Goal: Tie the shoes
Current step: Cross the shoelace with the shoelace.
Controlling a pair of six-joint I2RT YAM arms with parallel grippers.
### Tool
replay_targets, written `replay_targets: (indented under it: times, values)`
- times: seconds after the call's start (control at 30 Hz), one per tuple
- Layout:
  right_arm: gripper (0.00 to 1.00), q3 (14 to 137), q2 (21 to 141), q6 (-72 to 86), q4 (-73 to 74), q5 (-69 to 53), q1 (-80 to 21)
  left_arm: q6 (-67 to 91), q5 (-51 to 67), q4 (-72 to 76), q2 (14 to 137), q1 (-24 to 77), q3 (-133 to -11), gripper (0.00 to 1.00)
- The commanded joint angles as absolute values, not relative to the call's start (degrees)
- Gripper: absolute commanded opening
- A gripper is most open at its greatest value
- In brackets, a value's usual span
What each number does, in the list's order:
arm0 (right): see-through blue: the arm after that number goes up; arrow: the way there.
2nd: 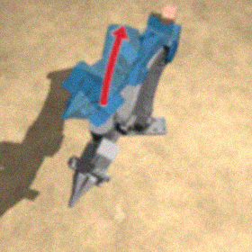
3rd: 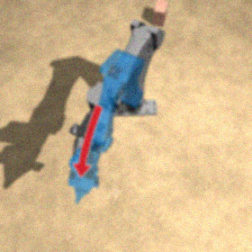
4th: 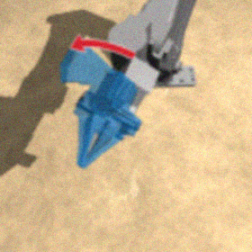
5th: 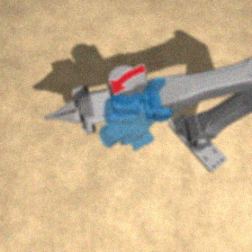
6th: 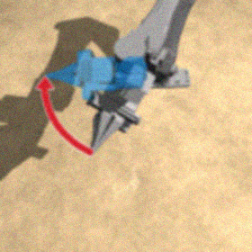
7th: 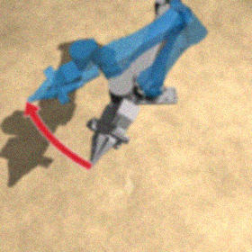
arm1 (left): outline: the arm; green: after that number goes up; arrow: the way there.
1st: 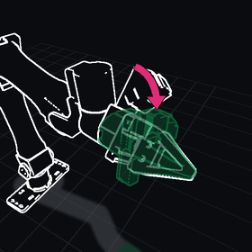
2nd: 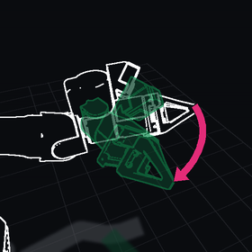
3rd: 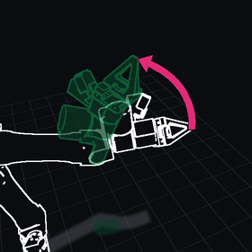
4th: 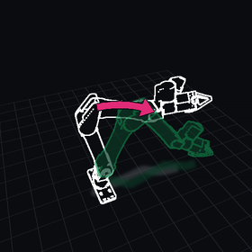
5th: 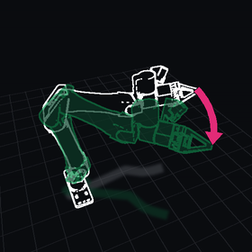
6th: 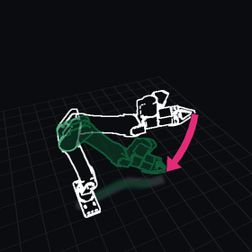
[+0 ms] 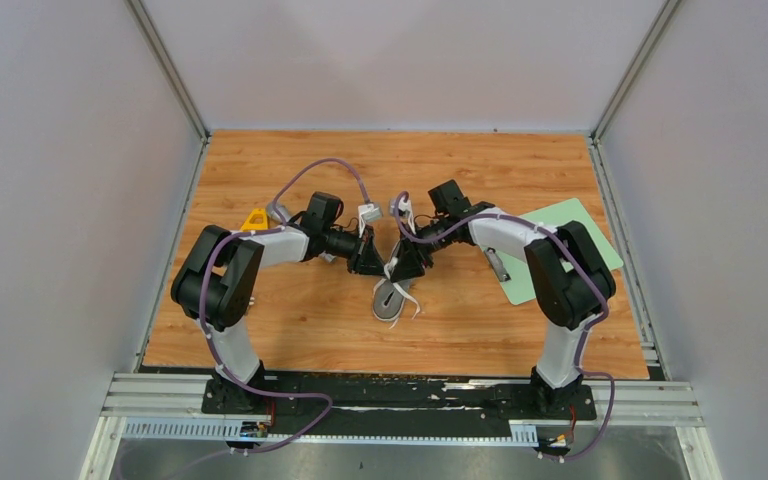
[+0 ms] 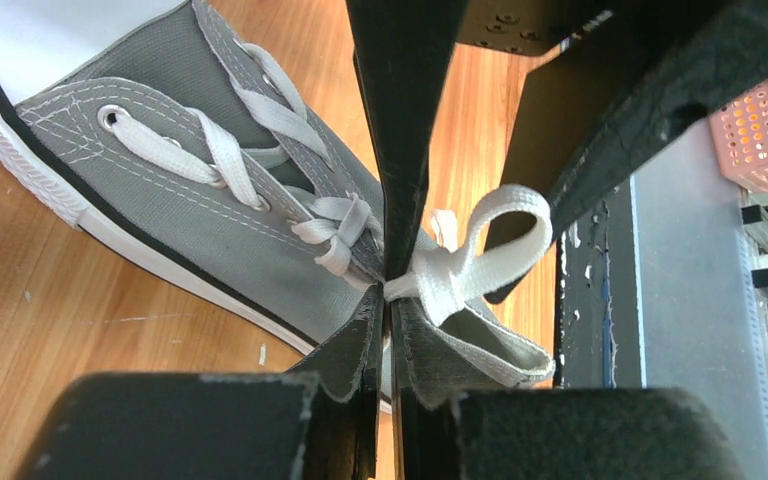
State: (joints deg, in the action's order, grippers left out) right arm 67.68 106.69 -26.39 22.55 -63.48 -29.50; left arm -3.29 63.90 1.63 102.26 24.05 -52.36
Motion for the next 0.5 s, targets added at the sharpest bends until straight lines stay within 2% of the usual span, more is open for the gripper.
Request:
replay_targets:
  times: [0.0,0.17,0.33,0.47]
  values:
    - [0.35,69.2,106.8,-25.6,22.6,-63.0,-31.5,-2.3,64.1,2.0,100.2,23.8,-54.1,0.1]
    - [0.32,69.3,106.9,-23.7,21.4,-58.7,-31.9,-0.9,64.2,2.4,100.0,23.8,-54.1,0.1]
    - [0.23,69.7,107.0,-22.3,20.8,-54.7,-31.8,0.0,64.2,2.4,99.5,23.8,-53.8,0.09]
    - [0.21,69.7,106.9,-21.6,20.6,-53.9,-31.8,0.4,64.3,2.7,99.5,23.8,-53.9,0.09]
